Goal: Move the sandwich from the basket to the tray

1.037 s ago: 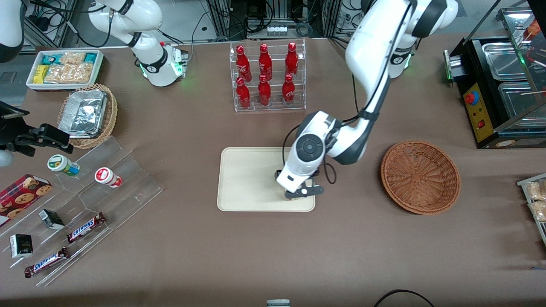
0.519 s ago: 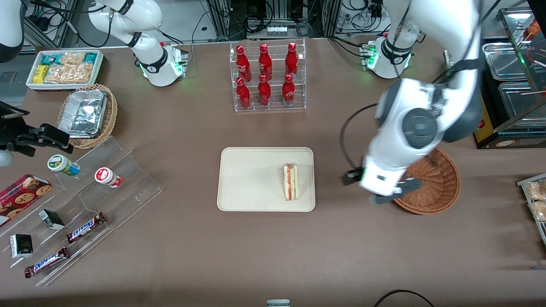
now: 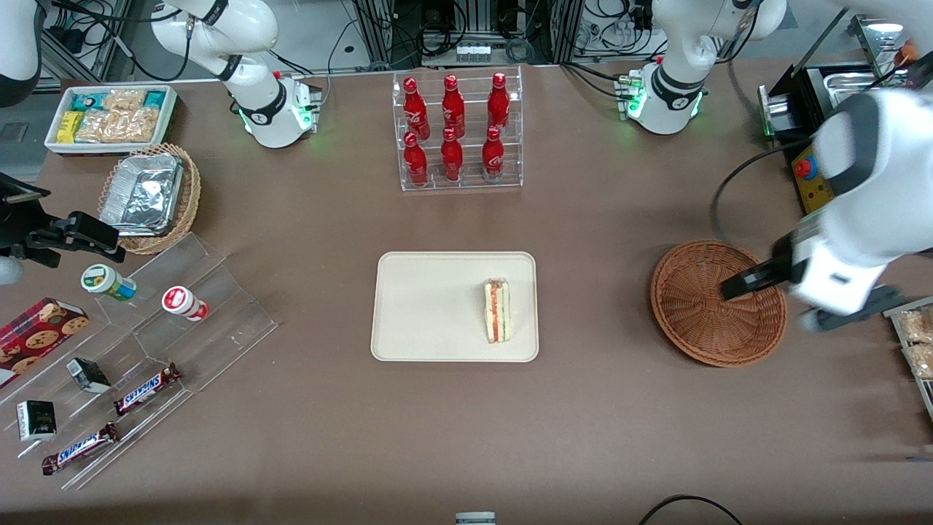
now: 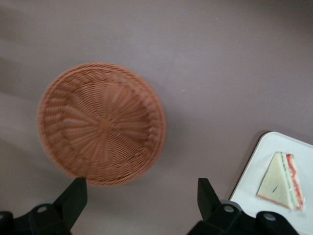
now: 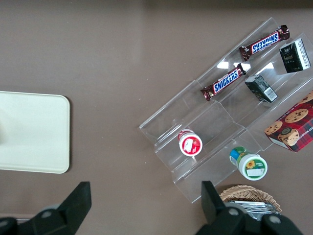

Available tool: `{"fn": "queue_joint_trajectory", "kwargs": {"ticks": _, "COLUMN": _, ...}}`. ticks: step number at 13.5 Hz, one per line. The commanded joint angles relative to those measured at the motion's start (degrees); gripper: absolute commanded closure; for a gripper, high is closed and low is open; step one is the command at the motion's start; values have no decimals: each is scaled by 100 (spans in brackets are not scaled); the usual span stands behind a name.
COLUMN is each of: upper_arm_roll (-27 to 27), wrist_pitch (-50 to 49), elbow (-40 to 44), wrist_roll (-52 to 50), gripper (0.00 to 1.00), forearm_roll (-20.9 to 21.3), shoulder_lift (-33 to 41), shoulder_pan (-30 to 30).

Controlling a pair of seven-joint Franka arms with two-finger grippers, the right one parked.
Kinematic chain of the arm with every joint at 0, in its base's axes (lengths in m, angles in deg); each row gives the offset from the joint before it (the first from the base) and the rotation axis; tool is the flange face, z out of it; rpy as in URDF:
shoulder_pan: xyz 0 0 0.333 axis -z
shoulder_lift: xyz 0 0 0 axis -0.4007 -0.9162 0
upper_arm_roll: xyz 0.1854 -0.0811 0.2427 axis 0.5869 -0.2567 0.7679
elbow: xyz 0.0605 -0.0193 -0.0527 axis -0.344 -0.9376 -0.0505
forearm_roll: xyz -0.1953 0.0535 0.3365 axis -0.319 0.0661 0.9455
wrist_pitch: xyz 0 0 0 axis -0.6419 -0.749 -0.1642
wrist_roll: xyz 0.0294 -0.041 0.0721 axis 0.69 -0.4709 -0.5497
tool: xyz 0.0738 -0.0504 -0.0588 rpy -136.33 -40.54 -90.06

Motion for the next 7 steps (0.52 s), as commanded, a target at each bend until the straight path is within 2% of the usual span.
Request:
{"fn": "queue_joint_trajectory", "kwargs": {"ticks": 1, "upper_arm_roll": -681, "wrist_pitch": -323, "elbow": -302, "wrist_roll": 146, "gripper": 0, "forearm_roll": 619, "shoulder_lift": 517, "shoulder_pan": -346}}
{"fn": "queue_joint_trajectory", "kwargs": {"ticks": 3, "upper_arm_roll": -1491, "wrist_pitch": -604, "elbow": -162, "wrist_roll": 155, "gripper": 0, "forearm_roll": 788, "shoulder_lift": 623, "shoulder_pan": -1004}}
{"fn": "queue_joint_trajectory", "kwargs": {"ticks": 7, "upper_arm_roll": -1512, "wrist_pitch": -1210, "elbow": 111, "wrist_roll": 962, "gripper": 0, "forearm_roll": 719, "shoulder_lift": 1070, "shoulder_pan": -1042}}
